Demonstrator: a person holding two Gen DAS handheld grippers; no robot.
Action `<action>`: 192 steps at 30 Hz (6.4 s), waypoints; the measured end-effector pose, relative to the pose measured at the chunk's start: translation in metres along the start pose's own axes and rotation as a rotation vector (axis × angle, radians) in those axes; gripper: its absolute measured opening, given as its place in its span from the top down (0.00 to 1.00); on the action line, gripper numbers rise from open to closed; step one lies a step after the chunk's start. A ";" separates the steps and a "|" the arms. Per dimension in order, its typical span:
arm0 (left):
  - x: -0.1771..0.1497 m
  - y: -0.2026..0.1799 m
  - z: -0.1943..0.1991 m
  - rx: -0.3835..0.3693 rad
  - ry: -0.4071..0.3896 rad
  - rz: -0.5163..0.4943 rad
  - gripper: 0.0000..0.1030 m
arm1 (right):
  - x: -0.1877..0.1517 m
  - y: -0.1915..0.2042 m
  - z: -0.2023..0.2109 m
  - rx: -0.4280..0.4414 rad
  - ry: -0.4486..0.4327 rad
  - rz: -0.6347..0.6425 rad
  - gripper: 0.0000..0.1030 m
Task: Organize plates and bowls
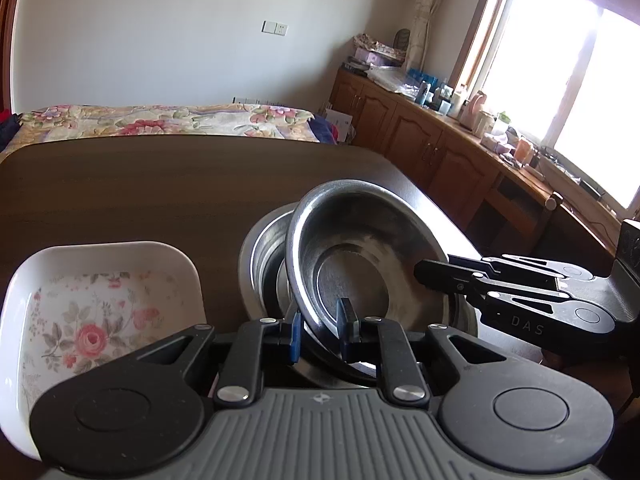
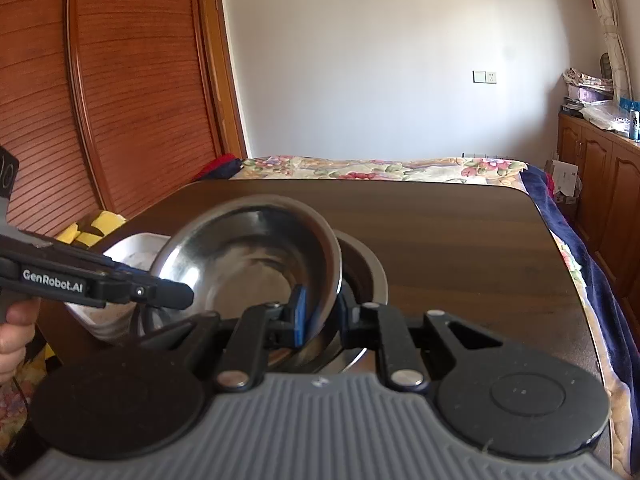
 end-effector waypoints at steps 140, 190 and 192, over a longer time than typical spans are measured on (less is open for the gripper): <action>-0.015 0.135 0.073 0.285 -0.278 0.120 0.69 | 0.019 0.081 -0.069 0.154 -0.095 0.030 0.72; -0.009 0.140 0.091 0.401 -0.297 0.063 0.20 | 0.033 0.076 -0.035 0.062 -0.146 0.075 0.48; -0.005 0.138 0.095 0.403 -0.309 0.057 0.14 | 0.035 0.075 -0.031 0.047 -0.154 0.077 0.46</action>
Point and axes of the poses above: each gripper's, at about its wrist camera, not at the fingertips, and z roughly against the way its jaws point, y to its left, x to its top, the point moved 8 cm from there along -z, roughly the way its jaws point, and after that the axes turned 11 degrees about x, right-handed, at the moved point
